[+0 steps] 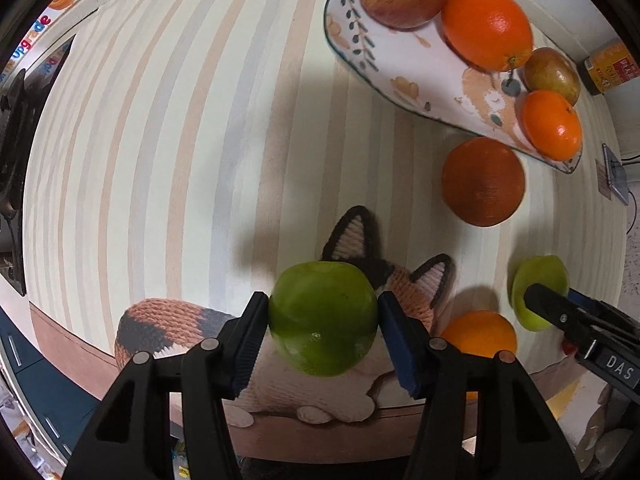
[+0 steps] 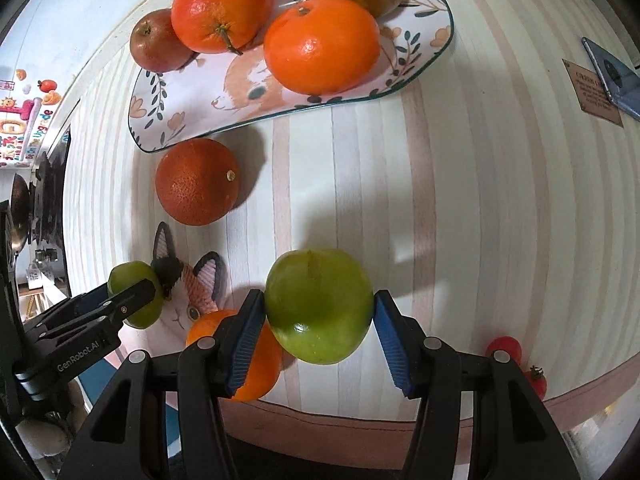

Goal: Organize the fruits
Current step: 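Place both green apples onto the floral plate and open both grippers, then lift both tools back from the plate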

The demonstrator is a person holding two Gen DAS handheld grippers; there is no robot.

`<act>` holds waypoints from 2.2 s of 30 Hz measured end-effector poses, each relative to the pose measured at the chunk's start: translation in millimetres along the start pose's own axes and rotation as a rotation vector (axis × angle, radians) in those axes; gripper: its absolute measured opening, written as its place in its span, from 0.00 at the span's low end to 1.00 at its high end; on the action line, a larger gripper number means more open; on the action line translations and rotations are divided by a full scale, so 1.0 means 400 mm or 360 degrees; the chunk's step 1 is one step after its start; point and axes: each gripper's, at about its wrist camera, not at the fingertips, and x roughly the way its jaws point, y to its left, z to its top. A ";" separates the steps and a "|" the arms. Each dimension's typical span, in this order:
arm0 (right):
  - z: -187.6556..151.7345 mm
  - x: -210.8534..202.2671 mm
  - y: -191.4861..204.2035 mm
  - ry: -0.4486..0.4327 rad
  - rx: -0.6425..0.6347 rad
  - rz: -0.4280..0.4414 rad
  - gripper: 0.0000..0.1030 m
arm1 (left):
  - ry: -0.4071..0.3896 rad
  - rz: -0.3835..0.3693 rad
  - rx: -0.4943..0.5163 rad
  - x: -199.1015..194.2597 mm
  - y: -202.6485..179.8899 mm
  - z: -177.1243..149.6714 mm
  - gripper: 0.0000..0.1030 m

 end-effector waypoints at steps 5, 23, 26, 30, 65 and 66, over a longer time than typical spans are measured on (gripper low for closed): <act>0.011 -0.069 -0.006 -0.0117 0.0047 0.0112 0.56 | -0.0082 -0.0044 0.0021 -0.073 -0.013 0.009 0.52; 0.280 -0.102 0.185 -0.0253 -0.0139 0.0119 0.56 | 0.0022 -0.0322 -0.0118 -0.136 -0.002 0.352 0.52; 0.295 -0.086 0.180 -0.0231 -0.0108 0.0145 0.57 | 0.0060 -0.0281 -0.0071 -0.112 -0.018 0.366 0.52; 0.305 -0.076 0.160 -0.0215 -0.0051 0.0165 0.74 | 0.0131 -0.0301 -0.0088 -0.087 -0.023 0.372 0.52; 0.082 -0.377 0.135 -0.0596 -0.0145 -0.0338 0.95 | -0.0524 -0.0013 0.0067 -0.381 -0.031 0.090 0.86; 0.070 -0.390 0.137 -0.0607 -0.0146 -0.0334 0.95 | -0.0535 -0.0022 0.0070 -0.391 -0.031 0.082 0.86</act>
